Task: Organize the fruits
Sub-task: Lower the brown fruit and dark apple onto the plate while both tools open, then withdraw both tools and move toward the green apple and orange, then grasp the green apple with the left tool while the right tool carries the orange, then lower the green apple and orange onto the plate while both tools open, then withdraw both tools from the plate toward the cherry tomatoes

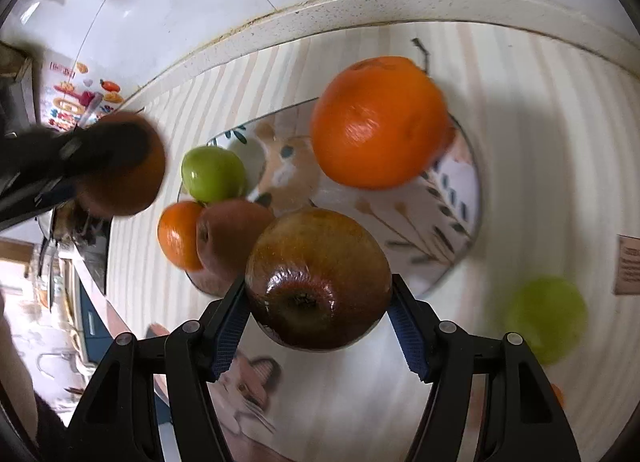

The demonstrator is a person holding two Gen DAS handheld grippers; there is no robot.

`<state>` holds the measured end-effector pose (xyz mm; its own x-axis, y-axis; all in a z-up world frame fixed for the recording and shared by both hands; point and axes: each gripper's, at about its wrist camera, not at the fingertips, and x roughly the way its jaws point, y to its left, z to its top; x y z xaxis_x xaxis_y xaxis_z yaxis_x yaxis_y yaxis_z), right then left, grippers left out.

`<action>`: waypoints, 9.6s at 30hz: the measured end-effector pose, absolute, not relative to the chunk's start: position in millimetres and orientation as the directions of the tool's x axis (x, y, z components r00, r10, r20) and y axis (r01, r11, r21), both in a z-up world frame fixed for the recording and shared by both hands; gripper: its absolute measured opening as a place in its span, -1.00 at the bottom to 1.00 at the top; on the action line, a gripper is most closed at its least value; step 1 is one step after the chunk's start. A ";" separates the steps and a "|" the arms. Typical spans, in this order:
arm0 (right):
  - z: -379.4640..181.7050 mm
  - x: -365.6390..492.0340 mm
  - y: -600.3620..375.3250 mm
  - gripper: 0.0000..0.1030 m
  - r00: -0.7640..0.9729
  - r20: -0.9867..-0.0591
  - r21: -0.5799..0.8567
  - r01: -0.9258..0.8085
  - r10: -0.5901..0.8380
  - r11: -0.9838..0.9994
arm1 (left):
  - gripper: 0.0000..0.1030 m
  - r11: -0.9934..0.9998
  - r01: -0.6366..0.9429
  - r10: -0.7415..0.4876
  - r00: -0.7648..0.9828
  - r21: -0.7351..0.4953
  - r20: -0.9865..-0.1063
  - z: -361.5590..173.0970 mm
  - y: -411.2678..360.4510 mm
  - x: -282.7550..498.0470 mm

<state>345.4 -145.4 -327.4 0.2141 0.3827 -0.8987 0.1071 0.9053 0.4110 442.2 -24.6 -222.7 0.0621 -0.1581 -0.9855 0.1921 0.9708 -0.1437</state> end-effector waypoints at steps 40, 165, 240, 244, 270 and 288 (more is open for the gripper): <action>-272.0 335.3 -183.8 0.84 0.237 -0.958 0.200 0.134 0.164 0.971 | 0.65 0.980 0.188 -0.097 0.144 -0.069 -0.985 -228.2 -7.2 403.9; -314.3 251.5 -254.5 0.26 0.242 -0.907 0.410 0.316 0.346 0.855 | 0.04 0.934 0.314 -0.174 -0.023 -0.172 -0.985 -260.1 -30.0 309.0; -213.6 285.4 -152.8 0.87 0.360 -0.929 0.117 0.068 0.085 0.991 | 0.64 0.995 0.056 -0.092 0.255 -0.081 -0.962 -203.7 64.4 321.7; -191.9 265.6 -149.8 0.87 0.395 -0.915 0.121 0.067 0.085 0.990 | 0.64 0.994 0.071 -0.098 0.299 -0.080 -0.949 -183.9 61.5 299.6; -56.2 145.3 -126.7 0.87 0.594 -0.797 0.130 0.000 0.104 0.992 | 0.64 0.991 0.098 -0.133 0.512 -0.096 -0.849 -66.5 73.2 183.2; -105.6 145.1 -179.0 0.87 0.523 -0.842 0.214 0.103 0.130 0.971 | 0.64 0.992 0.130 -0.060 0.473 0.002 -0.879 -111.7 48.0 185.3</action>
